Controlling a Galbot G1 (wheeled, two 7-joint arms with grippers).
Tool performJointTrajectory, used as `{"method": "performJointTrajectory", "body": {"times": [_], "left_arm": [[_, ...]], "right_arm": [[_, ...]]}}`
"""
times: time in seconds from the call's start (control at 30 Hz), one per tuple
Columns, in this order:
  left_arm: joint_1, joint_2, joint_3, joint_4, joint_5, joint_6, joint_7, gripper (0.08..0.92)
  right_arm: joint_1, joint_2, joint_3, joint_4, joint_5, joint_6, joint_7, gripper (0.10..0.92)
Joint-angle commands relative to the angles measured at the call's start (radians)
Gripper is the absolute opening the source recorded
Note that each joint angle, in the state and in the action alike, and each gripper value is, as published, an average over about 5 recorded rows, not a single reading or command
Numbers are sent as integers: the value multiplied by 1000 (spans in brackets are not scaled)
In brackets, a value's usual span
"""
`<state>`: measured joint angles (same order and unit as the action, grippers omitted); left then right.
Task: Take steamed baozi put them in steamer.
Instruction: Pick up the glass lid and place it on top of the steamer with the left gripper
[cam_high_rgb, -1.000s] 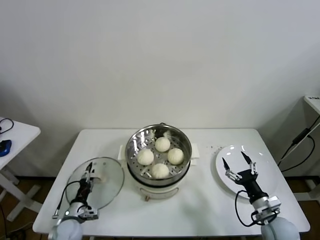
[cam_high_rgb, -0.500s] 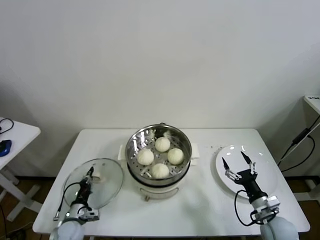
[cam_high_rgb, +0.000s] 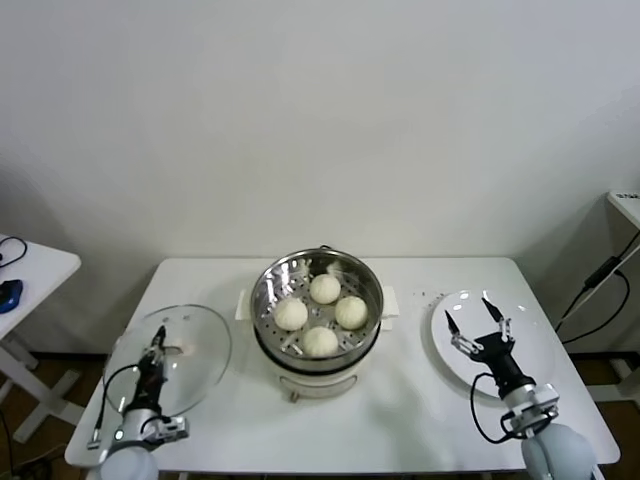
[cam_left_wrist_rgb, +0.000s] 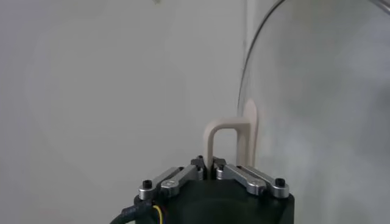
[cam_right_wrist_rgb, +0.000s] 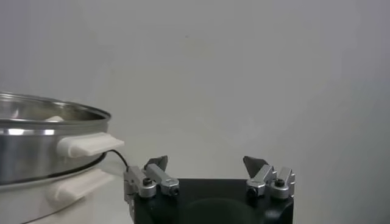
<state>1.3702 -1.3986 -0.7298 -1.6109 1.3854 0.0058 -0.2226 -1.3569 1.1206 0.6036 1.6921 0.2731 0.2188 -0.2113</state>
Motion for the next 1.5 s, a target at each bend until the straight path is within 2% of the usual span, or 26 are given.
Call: {"method": "performJointTrajectory", "body": {"times": [0.03,0.33,0.57,0.97,1.5], "left_arm": [[125,9,18,-316,-11,248,17,152],[134,44,127,-528,14,392,168,152],[97,50,236,-579,83,436,257,152],[-49,78,515,-525,100,531,346,152],[-316,41,769,-370,141,673,479,152]], "right_arm": [[41,-29,-9,-27,2,-3,7,823],[95,-58,-51,-85,-1,-5,11,823],[132,-62,-67,-109,-5,-15,14,823],[138,-84,-135,-164,2,6,27,823],[136,-56,-143,-179,-45,10,38,823]]}}
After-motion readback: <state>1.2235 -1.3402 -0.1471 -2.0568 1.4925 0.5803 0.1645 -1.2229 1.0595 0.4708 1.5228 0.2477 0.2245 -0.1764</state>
